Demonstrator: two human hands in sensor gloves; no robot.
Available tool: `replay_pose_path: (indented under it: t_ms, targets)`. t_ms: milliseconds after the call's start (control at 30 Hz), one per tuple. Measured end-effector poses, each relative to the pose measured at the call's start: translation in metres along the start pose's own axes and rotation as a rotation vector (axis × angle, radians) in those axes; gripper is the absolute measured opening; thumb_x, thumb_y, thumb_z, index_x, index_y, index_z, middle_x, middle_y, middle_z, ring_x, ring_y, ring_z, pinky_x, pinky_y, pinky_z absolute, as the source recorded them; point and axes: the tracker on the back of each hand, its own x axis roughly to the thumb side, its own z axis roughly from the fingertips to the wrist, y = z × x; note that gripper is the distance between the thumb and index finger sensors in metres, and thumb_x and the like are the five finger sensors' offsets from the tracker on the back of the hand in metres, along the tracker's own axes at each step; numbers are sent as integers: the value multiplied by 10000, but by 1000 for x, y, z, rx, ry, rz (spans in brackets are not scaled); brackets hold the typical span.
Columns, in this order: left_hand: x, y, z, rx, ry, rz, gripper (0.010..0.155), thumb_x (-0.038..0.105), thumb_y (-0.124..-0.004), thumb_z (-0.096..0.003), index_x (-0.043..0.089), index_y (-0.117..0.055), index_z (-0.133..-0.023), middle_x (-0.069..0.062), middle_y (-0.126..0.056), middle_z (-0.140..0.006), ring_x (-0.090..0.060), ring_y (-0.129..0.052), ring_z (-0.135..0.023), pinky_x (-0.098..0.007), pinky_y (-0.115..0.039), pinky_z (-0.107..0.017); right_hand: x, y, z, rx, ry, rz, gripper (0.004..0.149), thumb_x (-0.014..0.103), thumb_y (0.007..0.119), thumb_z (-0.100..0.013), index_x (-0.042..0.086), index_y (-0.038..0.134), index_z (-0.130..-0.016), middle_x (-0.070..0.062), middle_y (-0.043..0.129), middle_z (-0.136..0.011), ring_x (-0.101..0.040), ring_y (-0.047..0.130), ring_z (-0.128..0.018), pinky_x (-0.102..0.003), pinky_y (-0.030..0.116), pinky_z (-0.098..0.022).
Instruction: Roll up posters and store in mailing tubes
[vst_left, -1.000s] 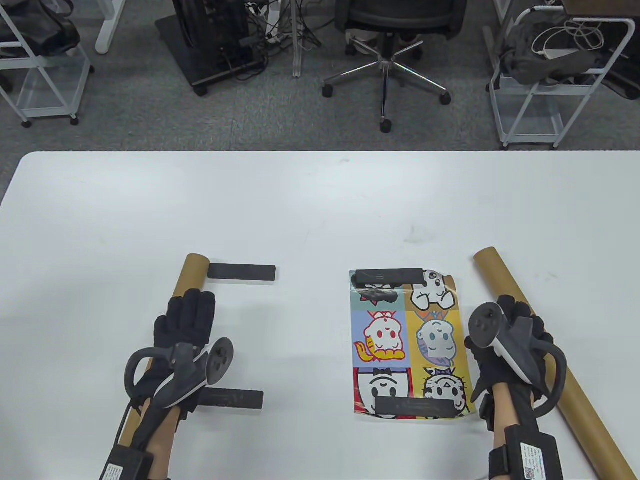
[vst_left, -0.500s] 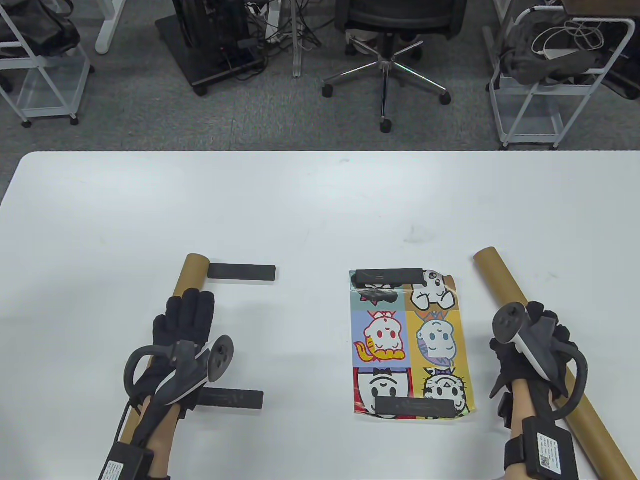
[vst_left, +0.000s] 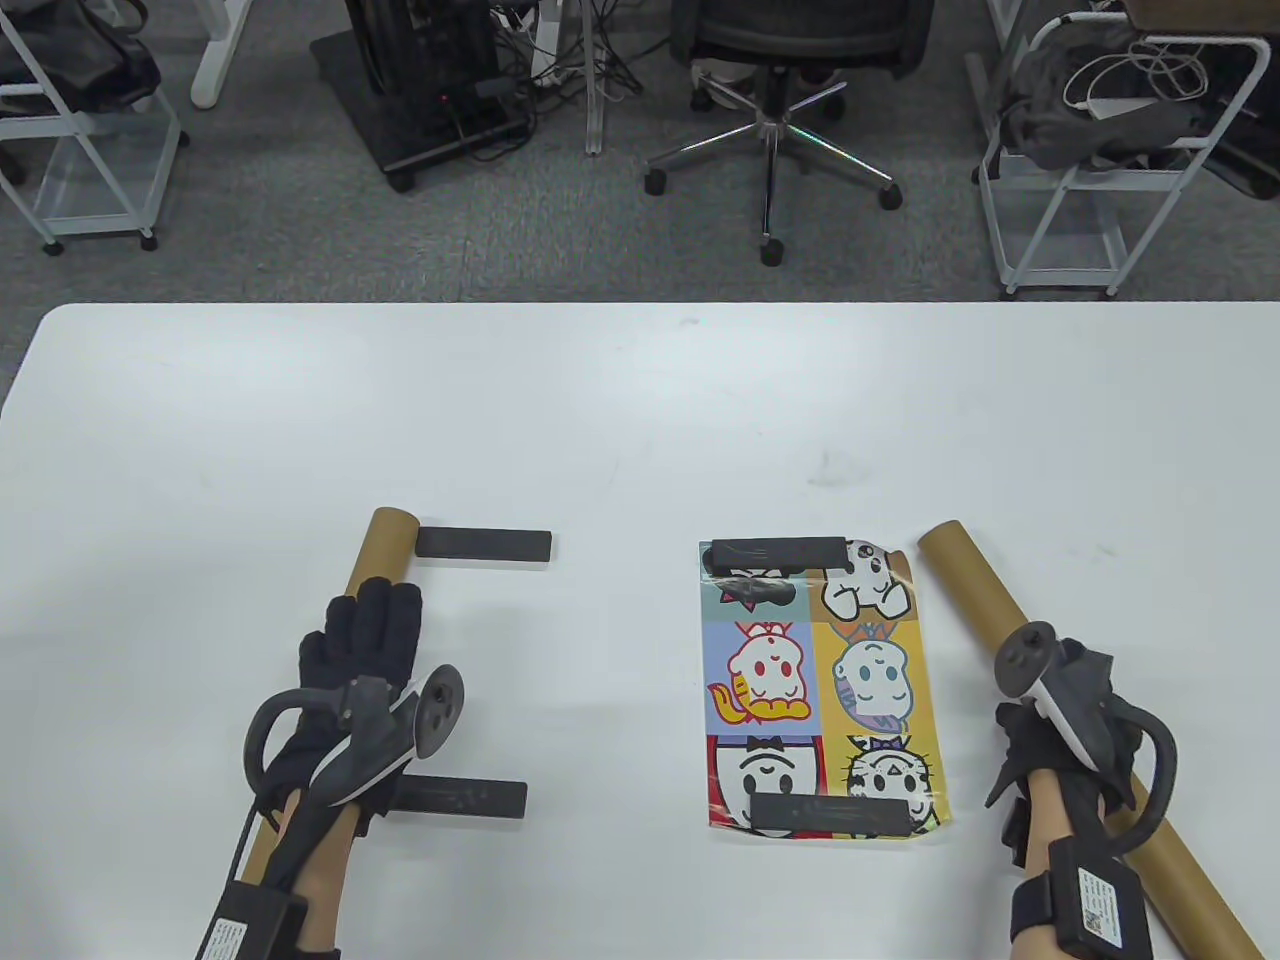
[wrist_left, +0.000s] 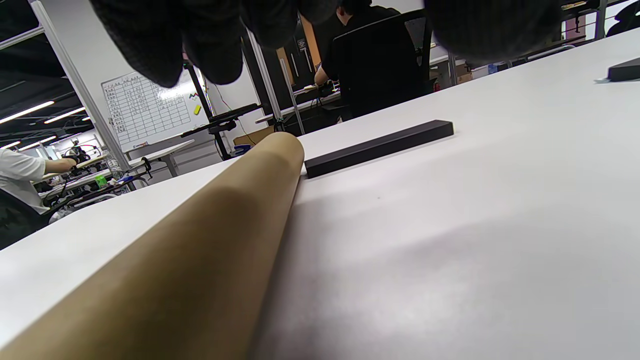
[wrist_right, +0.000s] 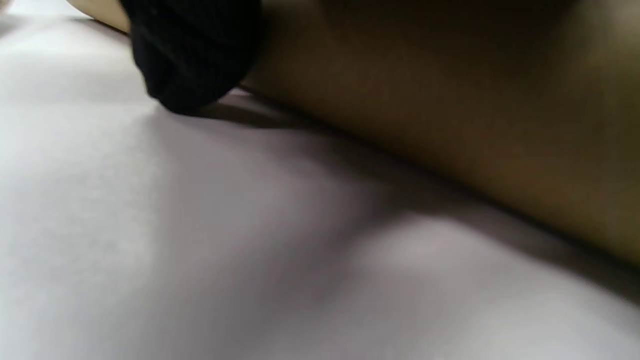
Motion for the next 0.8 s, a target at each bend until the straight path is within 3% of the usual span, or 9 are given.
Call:
replay_pose_path:
  t_ms: [167,400,800]
  targets:
    - [-1,0,0,2,4,2,951,593,-632,-453,145,-241,-1195,-169,-341,-1283,-459,-568,-1147,-600,-605,-816,5,1,3,-17,-24,33,861,353,758,-438,5,331,-1100,-262,576,-1073,-507,720,-899,-693,618,-666]
    - [0,0,0,1,0,0,950,593,-630,-453,143,-245,-1196,-171,-349,-1283,-460,-571,-1145,-600,-604,-816,24,-15,16,-65,-99,30,852,353,750,-439,31,325,-1104,-263,581,-1070,-506,724,-898,-693,620,-663]
    - [1,-1,0,16,-7,4,944,591,-629,-452,147,-256,-1196,-167,-361,-1283,-460,-574,-1144,-600,-607,-815,92,-40,51,-156,-304,76,847,356,752,-437,52,334,-1107,-253,592,-1072,-501,728,-902,-690,616,-670]
